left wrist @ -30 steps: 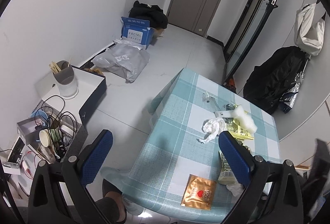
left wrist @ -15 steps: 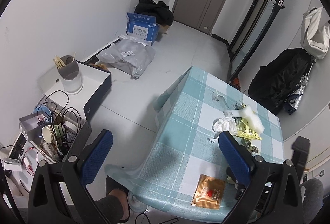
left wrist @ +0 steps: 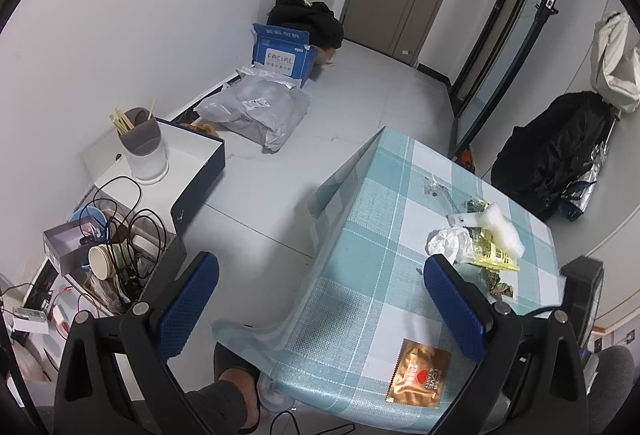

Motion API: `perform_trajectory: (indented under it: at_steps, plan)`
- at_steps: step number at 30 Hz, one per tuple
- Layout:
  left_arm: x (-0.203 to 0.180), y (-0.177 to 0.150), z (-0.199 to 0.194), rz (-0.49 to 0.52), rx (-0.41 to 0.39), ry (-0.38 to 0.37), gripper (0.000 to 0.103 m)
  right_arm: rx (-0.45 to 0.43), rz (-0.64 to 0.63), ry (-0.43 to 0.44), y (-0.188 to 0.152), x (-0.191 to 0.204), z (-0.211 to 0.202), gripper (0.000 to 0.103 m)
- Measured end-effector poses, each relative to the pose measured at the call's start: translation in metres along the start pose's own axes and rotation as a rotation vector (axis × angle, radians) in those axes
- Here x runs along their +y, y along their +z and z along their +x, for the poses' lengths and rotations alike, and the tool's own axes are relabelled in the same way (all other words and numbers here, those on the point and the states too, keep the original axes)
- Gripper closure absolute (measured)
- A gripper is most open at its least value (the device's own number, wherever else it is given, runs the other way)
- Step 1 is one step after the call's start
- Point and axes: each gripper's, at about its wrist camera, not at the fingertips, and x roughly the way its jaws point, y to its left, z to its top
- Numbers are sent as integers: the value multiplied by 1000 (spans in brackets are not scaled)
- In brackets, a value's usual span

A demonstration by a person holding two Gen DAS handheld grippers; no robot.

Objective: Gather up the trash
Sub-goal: 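Grasp the cream snack wrapper with the right tool, then lift the cream wrapper with the right tool while the left tool grasps the brown sachet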

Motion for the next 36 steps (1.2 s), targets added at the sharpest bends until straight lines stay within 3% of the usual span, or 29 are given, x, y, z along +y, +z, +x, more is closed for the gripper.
perform_trajectory:
  at_steps: [4, 10, 21, 25, 31, 36]
  plan:
    - [-2, -2, 5, 24, 17, -2, 2, -25, 3, 24, 5, -2, -8, 84]
    - [-13, -14, 18, 75, 131, -83, 2, -94, 39, 70, 8, -16, -39, 84]
    - [-63, -55, 31, 308, 307, -89, 2, -199, 125, 121, -4, -55, -86, 84]
    - [-71, -67, 36, 343, 360, -69, 2, -226, 119, 124, -11, -62, -94, 84]
    - [-82, -81, 47, 418, 408, 17, 2, -218, 156, 110, -26, -79, -92, 84]
    - [-91, -85, 50, 489, 400, 55, 2, -224, 180, 110, -30, -90, -93, 84]
